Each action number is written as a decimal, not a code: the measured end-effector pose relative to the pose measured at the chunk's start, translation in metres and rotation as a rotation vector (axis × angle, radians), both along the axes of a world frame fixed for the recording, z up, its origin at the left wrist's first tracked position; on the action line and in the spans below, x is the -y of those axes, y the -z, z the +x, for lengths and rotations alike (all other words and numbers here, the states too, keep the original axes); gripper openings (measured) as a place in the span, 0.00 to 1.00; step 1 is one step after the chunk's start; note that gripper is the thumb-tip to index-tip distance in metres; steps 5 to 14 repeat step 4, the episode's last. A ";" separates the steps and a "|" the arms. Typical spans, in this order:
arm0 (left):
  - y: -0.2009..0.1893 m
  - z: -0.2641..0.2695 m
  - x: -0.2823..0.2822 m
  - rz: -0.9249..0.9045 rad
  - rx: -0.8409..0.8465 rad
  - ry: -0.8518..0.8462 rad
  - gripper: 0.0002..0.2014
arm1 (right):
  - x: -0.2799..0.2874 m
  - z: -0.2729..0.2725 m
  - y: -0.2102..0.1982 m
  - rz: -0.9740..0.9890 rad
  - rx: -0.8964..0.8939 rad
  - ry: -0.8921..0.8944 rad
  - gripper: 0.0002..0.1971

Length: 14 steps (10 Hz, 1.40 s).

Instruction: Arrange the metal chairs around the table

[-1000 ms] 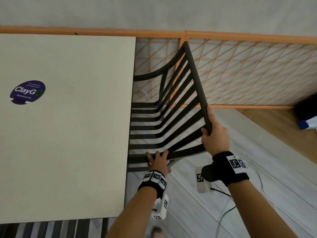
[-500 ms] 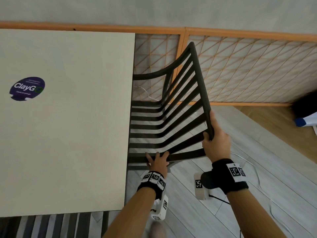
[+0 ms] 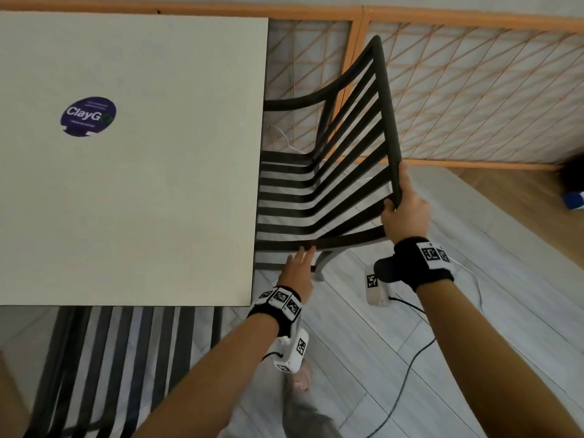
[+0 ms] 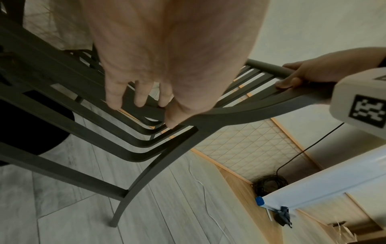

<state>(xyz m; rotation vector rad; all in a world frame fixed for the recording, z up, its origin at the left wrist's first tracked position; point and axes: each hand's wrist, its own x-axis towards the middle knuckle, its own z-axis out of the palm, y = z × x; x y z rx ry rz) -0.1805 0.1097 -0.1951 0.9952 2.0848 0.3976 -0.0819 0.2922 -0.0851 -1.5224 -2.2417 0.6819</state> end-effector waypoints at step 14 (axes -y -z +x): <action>-0.032 0.043 0.110 -0.034 0.160 -0.063 0.20 | 0.025 0.040 -0.046 -0.073 -0.056 -0.107 0.31</action>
